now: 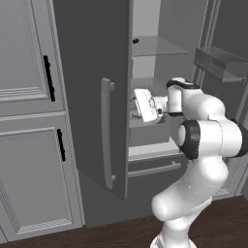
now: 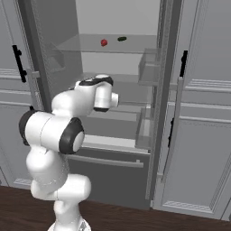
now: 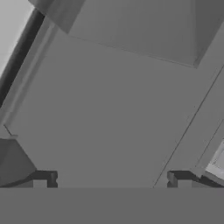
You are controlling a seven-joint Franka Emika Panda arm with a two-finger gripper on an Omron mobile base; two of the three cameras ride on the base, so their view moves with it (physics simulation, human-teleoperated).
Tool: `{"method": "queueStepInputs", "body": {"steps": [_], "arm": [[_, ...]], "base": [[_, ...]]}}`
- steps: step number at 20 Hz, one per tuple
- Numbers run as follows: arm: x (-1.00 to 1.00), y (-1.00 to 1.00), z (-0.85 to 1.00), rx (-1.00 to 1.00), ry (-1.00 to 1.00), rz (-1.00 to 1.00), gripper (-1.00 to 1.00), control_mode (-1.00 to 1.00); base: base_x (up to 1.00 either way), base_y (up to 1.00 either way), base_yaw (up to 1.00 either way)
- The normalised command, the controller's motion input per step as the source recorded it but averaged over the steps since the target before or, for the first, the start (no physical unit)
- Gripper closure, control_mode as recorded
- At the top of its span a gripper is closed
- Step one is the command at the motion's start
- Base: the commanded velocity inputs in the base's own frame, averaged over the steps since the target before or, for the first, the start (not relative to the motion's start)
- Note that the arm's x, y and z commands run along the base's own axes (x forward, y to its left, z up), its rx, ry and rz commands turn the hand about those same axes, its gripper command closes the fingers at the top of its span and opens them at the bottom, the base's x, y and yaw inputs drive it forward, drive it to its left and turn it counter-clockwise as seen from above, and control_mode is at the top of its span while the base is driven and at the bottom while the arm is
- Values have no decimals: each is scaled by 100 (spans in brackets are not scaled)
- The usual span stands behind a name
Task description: Take the strawberry from the fridge and place it on top of the pancake, located on the dining counter.
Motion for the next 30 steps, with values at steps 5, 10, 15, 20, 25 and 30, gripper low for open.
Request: {"method": "queueStepInputs", "body": {"steps": [5,10,15,20,25,30], "arm": [[-10,98,-8,0,18,20,-100,-100],[-44,100,0,-10,7,15,-100,-100],[-64,100,0,-13,1,8,-100,-100],[-40,90,0,-10,0,0,-100,-100],[-9,69,0,-2,0,-8,-100,-100],[-12,-31,0,0,0,-6,-100,-100]], "base": [[0,0,0],[0,0,0],[0,0,0],[0,0,0],[0,0,0],[0,0,0]]}}
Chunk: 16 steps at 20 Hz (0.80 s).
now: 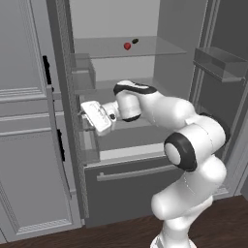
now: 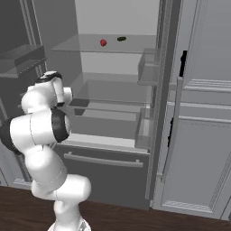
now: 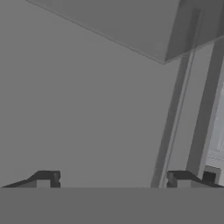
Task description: Take the strawberry from the fridge and place it on top of the pancake, located on the dining counter.
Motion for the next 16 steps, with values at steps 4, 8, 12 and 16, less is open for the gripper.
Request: {"method": "queueStepInputs", "body": {"steps": [4,8,12,16], "arm": [[2,-100,25,0,1,-6,-100,-100],[5,-100,26,0,0,-2,-100,-100],[27,-100,9,-10,-7,0,-100,-100],[17,-100,0,-40,-26,7,-100,-100]], "base": [[0,0,0],[0,0,0],[0,0,0],[0,0,0]]}}
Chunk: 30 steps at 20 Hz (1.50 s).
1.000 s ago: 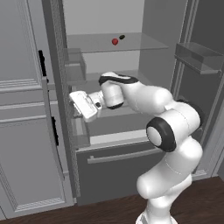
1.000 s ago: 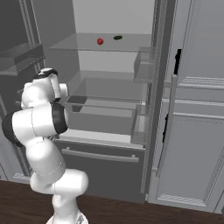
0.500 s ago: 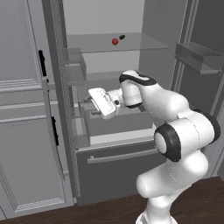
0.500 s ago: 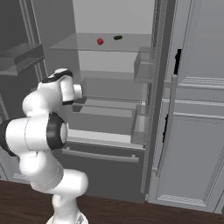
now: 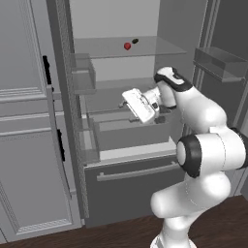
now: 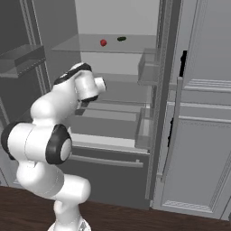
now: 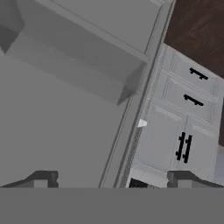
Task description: Take the strawberry from the fridge and place it on top of the pancake, located on the dining counter.
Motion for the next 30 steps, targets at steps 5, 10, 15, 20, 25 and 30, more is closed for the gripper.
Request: {"method": "queueStepInputs", "body": {"steps": [5,10,15,20,25,30], "arm": [[-2,-87,0,-72,-31,20,-100,-100],[-30,-62,0,-89,-37,26,-100,-100],[-65,-69,2,-78,-65,33,-100,-100],[-50,-37,-17,-11,-48,34,-100,-100],[-79,10,3,0,-38,27,-100,-100],[-70,26,13,3,-8,31,-100,-100]], "base": [[0,0,0],[0,0,0],[0,0,0],[0,0,0],[0,0,0],[0,0,0]]}}
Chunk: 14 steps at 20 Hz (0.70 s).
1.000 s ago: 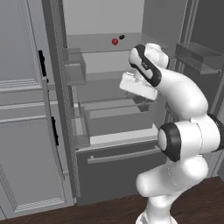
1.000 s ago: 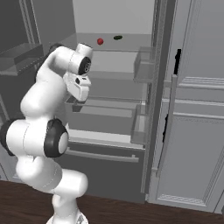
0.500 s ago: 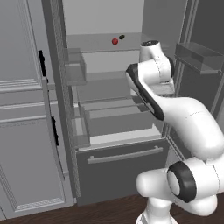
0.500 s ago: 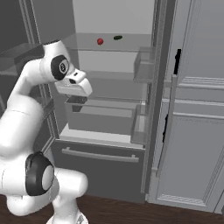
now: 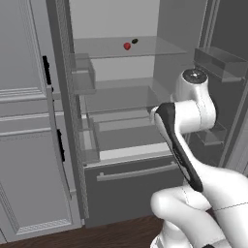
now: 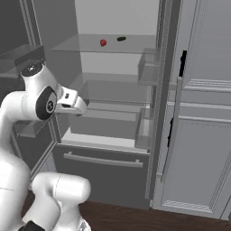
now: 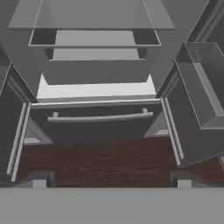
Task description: Take the strawberry from the fridge and place it on top of the pancake, located on the dining counter.
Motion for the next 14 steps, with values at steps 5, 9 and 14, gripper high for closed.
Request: {"method": "queueStepInputs", "body": {"steps": [5,9,14], "arm": [[-74,19,1,26,0,28,-100,-100],[-51,5,1,-11,-5,3,-100,-100],[-9,-8,0,-12,8,-26,-100,-100]], "base": [[0,0,0],[0,0,0],[0,0,0]]}}
